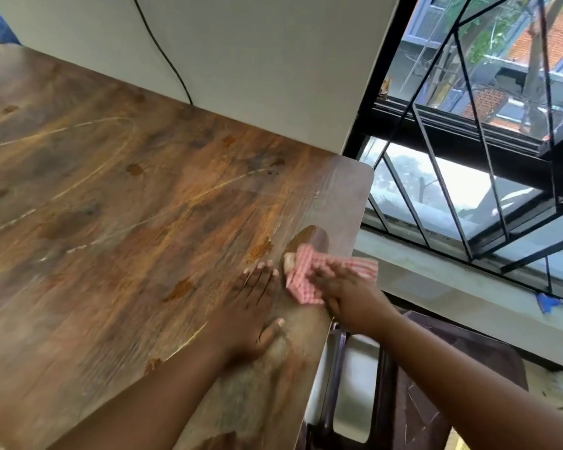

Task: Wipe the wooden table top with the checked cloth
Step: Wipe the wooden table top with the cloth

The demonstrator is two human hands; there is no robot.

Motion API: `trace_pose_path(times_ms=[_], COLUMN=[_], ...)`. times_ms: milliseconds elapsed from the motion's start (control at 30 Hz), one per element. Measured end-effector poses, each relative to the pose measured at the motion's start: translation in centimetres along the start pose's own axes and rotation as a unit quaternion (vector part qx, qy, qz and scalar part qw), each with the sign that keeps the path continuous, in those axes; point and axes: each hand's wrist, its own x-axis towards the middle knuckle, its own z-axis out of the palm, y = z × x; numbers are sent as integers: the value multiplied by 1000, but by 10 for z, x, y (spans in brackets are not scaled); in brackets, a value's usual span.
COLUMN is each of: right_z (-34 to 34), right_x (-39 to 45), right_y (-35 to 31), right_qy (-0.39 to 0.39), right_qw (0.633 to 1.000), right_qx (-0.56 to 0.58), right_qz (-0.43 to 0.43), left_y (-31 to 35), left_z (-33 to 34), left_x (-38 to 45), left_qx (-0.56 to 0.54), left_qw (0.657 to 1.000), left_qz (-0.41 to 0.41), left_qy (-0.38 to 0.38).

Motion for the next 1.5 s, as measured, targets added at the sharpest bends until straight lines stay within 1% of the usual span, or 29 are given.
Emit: trace_pose_path(times_ms=[100,167,333,400,533,633,800,900,967,1067,1167,1267,1300,1433,1500], right_z=[-14,-22,-30,-27,-9,-2,-12,-26,-35,-47,-55,-53,-48,-22,-14], right_x=[38,66,115,114,82,56,49,78,103,139,159,151,141,85,63], right_y=[26,38,31,15,-15,-2,42,66,80,93,93,72,59,14,14], right_qy=[36,46,39,36,26,13,47,67,62,61,56,49,44,18,15], right_qw=[997,993,990,994,1000,1000,997,990,985,980,982,984,987,1000,1000], right_qx=[-2,2,17,13,14,0,-3,9,23,32,31,27,24,6,-1], right_qz=[73,106,131,106,4,-8,60,125,162,185,179,168,150,24,8], left_y=[0,0,1,1,1,3,4,3,3,1,-1,-2,-2,-1,0], left_z=[4,8,7,6,3,1,-2,-3,-2,-1,1,2,2,0,-1], left_x=[8,14,32,40,48,48,48,48,48,49,51,52,52,51,50], left_qx=[-16,-16,-35,-49,-61,-64,-49,-46,-46,-65,-62,-66,-69,-69,-66], left_qw=[999,999,994,992,990,990,993,994,994,993,993,992,992,992,992], left_qz=[-31,-47,-93,-108,-111,-105,-96,-81,-78,-83,-94,-96,-96,-94,-92], left_qy=[-1,6,35,41,61,64,43,52,57,56,45,39,42,48,49])
